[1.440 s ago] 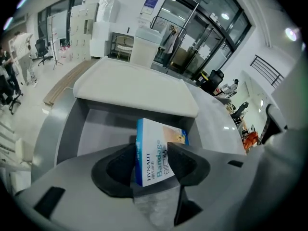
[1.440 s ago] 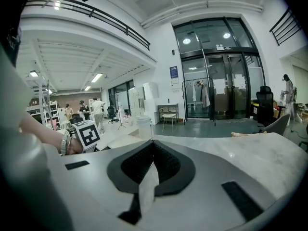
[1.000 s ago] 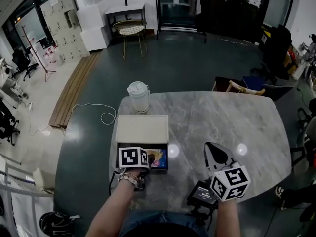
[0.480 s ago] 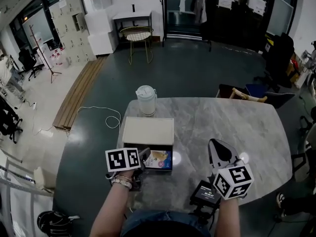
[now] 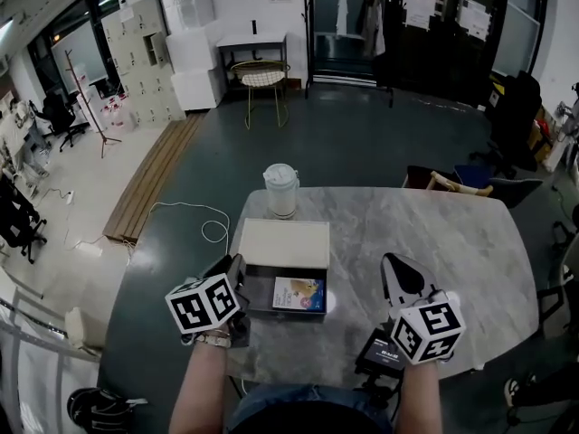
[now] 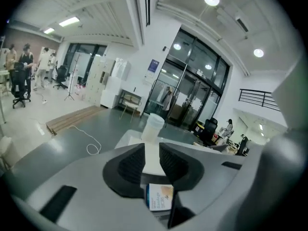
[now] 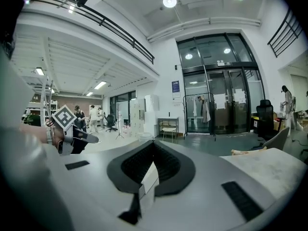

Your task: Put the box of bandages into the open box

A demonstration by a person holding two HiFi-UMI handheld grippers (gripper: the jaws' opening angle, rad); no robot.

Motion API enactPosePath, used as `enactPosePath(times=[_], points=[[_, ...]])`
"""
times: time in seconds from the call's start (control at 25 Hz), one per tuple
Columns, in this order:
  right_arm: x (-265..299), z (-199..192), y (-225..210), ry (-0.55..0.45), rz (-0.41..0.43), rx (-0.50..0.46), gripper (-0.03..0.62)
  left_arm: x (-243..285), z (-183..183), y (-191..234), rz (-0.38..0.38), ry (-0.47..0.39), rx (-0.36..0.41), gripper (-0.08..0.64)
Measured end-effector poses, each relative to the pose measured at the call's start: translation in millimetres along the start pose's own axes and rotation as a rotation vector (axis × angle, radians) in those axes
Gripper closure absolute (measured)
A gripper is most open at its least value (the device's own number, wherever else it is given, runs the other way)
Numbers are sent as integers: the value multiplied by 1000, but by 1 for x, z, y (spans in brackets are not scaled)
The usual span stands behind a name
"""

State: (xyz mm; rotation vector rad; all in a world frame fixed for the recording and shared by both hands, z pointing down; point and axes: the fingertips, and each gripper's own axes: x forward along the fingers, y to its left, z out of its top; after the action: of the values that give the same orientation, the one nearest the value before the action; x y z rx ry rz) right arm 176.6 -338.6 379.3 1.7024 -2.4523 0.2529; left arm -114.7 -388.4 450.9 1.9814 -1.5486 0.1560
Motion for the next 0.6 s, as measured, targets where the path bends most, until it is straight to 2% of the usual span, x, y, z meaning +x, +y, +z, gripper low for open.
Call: enactPosePath(times=[0.12, 0.24, 0.44, 0.6], points=[[-1, 0, 4, -5, 3, -8, 568, -22, 29, 14, 18, -158, 5, 529], [-3, 0, 6, -10, 0, -15, 568, -41, 49, 25, 15, -265, 36, 542], [-7, 12, 4, -43, -8, -35, 568, -73, 79, 17, -20, -433, 222, 548], [-6, 22, 2, -68, -18, -58, 568, -87, 91, 0, -48, -529, 352, 549]])
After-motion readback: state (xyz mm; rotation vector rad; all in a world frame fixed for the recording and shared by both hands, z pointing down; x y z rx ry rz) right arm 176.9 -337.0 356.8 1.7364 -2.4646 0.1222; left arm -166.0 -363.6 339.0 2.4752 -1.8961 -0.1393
